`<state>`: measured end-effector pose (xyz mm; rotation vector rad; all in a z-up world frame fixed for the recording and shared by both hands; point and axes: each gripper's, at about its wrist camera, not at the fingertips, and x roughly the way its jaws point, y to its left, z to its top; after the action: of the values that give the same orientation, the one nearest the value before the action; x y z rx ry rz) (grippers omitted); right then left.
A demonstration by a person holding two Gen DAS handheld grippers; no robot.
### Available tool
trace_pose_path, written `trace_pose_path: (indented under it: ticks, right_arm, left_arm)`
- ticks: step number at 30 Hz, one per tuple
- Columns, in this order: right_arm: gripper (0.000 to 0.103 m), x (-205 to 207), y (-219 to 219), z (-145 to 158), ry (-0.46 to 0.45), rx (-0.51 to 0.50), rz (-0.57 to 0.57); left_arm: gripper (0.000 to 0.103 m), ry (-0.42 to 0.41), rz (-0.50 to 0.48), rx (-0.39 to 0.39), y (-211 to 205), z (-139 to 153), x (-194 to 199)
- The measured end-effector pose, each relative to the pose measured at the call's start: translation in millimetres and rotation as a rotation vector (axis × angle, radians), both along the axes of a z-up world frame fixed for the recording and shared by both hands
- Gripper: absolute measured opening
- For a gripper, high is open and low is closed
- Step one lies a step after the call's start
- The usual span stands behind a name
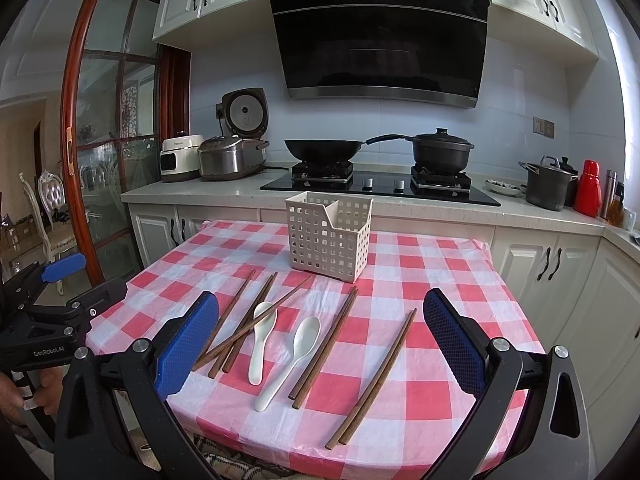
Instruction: Organize utensils
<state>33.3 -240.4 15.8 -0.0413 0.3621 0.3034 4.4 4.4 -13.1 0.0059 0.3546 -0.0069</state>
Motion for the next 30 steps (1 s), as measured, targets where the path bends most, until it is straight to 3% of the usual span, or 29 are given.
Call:
trace_pose_path:
  ticks: [12,30]
  right_arm:
    - [0.096,6.6,-0.1,-4.2,0.031,0.004,-0.002]
    - [0.096,25.4,-9.0,-22.8,0.109,0.026,-0.028]
  left_arm:
    - [0.098,0.02,0.006,-0.011,1.5,-3.4,2.9]
    - [0.098,0.113,-0.005,-0.008,0.3,-22.2,20.6]
